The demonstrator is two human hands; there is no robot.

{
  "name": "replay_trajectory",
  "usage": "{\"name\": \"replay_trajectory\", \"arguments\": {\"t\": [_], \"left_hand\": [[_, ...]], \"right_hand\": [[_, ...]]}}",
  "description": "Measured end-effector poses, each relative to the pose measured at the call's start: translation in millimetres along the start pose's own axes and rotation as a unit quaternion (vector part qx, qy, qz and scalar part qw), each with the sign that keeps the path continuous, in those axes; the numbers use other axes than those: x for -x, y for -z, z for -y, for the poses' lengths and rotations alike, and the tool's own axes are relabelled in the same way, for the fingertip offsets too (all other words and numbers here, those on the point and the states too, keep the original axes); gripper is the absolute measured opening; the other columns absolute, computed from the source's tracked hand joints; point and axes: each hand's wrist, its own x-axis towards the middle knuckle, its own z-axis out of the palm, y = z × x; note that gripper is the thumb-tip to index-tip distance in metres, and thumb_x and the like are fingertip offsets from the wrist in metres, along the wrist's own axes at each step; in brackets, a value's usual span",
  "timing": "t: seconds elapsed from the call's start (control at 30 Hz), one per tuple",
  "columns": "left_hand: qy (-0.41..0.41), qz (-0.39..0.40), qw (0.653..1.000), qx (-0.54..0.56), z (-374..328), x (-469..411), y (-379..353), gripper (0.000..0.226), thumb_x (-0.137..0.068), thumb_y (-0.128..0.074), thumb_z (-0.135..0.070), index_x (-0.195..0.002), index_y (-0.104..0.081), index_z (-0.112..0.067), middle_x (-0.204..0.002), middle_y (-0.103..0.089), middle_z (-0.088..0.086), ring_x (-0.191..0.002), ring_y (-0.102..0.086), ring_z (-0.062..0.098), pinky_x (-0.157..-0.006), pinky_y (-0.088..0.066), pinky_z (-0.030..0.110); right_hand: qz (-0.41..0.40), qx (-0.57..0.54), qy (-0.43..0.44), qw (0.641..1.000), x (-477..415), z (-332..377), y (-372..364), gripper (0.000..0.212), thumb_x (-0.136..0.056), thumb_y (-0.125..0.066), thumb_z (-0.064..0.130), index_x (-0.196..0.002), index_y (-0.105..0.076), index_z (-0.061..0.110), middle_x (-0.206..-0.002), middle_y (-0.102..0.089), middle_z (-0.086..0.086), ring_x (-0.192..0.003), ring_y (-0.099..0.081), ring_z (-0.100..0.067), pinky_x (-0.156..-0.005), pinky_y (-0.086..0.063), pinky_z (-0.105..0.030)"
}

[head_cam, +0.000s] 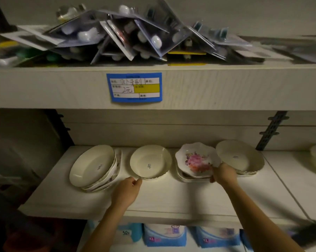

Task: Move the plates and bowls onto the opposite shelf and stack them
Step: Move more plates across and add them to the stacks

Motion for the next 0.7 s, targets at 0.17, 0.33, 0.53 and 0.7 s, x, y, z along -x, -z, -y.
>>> {"name": "replay_trajectory", "arguments": {"t": [0.17,0.33,0.53,0.7], "left_hand": [[0.084,0.053,0.987,0.126,-17,-15,-1,0.04,-0.095,-0.033,-0.042,-0.087,-0.051,-0.008,-0.066,-0.06,0.006,-0.051,-0.049,0.018,-0.048,-0.04,0.024],[0.133,0.061,0.967,0.211,-17,-32,-6,0.038,-0.096,-0.039,-0.032,-0.074,-0.05,-0.003,-0.046,-0.061,0.005,-0.032,-0.044,0.014,-0.036,-0.026,0.016],[0.144,0.115,0.943,0.277,-23,-36,-6,0.032,-0.092,-0.031,-0.007,-0.064,-0.044,-0.001,-0.027,-0.054,0.002,-0.016,-0.034,0.007,-0.026,-0.012,0.007],[0.101,0.104,0.964,0.222,-28,-21,2,0.031,-0.092,-0.033,-0.007,-0.067,-0.05,0.0,-0.028,-0.055,0.002,-0.018,-0.037,0.007,-0.028,-0.016,0.013]], "right_hand": [[-0.021,-0.022,0.0,1.0,17,-9,18,0.042,-0.086,-0.042,0.006,-0.05,-0.061,0.01,-0.052,-0.063,0.001,-0.066,-0.056,-0.017,-0.068,-0.04,-0.028],[-0.039,-0.041,0.019,0.998,36,-18,33,0.041,-0.088,-0.041,0.009,-0.053,-0.063,0.011,-0.044,-0.062,0.004,-0.067,-0.06,-0.016,-0.058,-0.039,-0.025],[-0.054,-0.049,0.036,0.997,58,-25,43,0.037,-0.089,-0.041,0.008,-0.058,-0.06,0.013,-0.051,-0.065,0.001,-0.076,-0.067,-0.021,-0.072,-0.048,-0.029],[-0.052,-0.062,0.04,0.996,74,-31,50,0.036,-0.091,-0.041,0.008,-0.059,-0.057,0.016,-0.055,-0.067,-0.001,-0.078,-0.068,-0.022,-0.079,-0.05,-0.033]]}}
